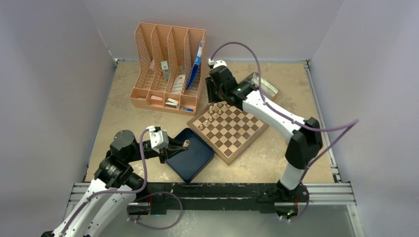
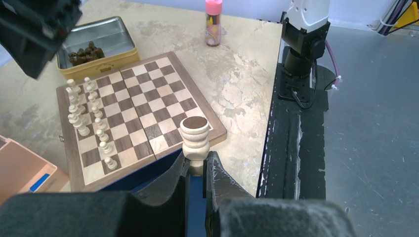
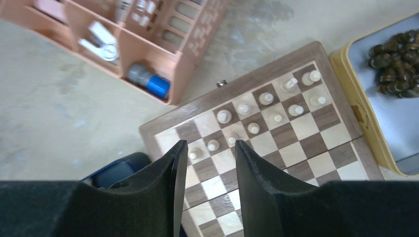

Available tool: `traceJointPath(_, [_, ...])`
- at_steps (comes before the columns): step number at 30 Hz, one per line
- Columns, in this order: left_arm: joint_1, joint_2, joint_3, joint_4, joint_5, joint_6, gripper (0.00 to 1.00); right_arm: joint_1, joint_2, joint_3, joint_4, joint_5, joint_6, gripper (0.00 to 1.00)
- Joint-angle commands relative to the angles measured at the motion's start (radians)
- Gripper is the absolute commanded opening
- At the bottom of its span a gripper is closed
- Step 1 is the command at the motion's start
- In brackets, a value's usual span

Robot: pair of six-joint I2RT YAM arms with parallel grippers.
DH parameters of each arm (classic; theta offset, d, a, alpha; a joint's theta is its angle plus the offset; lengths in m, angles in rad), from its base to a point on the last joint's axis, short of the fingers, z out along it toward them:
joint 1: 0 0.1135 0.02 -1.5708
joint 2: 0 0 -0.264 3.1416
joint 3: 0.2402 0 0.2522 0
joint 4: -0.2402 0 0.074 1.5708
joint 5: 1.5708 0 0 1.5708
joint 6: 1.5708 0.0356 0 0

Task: Set up the chess pieces on the board
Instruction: Place the chess piece on the chessboard.

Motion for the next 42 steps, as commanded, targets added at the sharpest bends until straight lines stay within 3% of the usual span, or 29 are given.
traceJointPath(1, [0.000, 0.036, 0.019, 0.044, 0.012, -0.022, 0.01, -0.005, -0.122, -0.070, 0.105, -0.155, -0.069, 0.43])
traceJointPath(7, [0.000, 0.067, 0.023, 0.041, 0.008, -0.035, 0.01, -0.001, -0.366, -0.320, 0.379, -0.531, -0.146, 0.47])
traceJointPath(12, [0.000, 0.102, 0.031, 0.040, -0.004, -0.062, 0.01, 0.016, -0.443, -0.399, 0.424, -0.758, -0.159, 0.50])
traceJointPath(22, [0.001, 0.163, 0.072, -0.007, 0.006, -0.048, 0.02, 0.183, -0.467, -0.409, 0.387, -0.755, -0.203, 0.53])
traceJointPath(42, [0.001, 0.192, 0.057, 0.042, 0.032, -0.066, 0.03, 0.229, -0.410, -0.432, 0.347, -0.887, -0.246, 0.50])
